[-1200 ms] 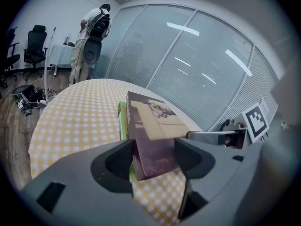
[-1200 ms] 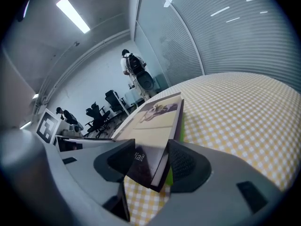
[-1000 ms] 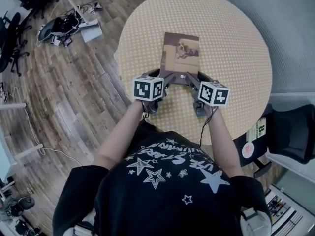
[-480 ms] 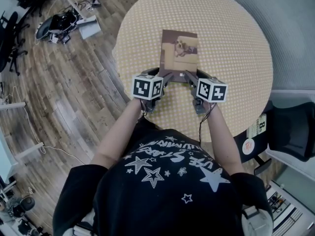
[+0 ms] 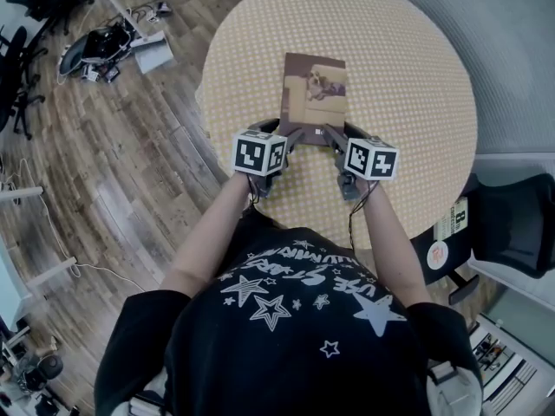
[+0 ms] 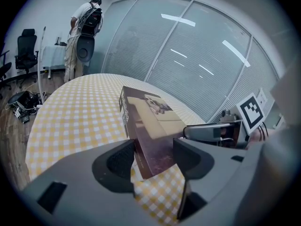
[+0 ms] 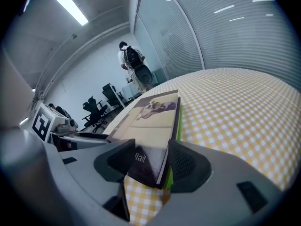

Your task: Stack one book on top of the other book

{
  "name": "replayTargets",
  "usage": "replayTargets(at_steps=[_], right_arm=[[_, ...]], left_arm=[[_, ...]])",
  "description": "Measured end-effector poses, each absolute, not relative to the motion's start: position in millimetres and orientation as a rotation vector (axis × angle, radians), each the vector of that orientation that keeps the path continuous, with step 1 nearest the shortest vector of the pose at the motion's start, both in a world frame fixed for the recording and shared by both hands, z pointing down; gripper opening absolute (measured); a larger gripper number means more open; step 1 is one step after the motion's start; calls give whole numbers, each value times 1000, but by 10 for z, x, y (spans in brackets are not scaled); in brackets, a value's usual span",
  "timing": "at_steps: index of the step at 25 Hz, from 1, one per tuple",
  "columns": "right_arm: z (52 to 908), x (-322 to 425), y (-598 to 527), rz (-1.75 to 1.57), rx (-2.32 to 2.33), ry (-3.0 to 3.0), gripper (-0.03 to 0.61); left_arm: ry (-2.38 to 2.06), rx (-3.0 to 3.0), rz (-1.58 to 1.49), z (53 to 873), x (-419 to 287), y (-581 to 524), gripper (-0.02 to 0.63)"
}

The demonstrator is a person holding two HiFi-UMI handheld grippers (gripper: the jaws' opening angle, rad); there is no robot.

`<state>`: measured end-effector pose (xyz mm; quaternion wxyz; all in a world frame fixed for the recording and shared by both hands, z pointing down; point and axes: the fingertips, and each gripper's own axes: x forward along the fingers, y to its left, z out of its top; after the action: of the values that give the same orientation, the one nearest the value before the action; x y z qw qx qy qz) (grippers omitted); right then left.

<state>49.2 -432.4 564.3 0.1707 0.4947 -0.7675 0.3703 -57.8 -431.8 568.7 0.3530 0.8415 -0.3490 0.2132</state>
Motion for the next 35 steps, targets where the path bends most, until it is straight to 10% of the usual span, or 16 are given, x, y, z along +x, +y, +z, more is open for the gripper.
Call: replayTargets(at_steps=[23, 35], right_arm=[[4927, 698, -4033, 917, 1894, -2169, 219], [4669, 841, -3608, 898, 1852, -2328, 85]], left_arm=[[-872, 2508, 476, 5098, -797, -4396, 153], [-942, 2540, 403, 4704, -619, -4077, 40]])
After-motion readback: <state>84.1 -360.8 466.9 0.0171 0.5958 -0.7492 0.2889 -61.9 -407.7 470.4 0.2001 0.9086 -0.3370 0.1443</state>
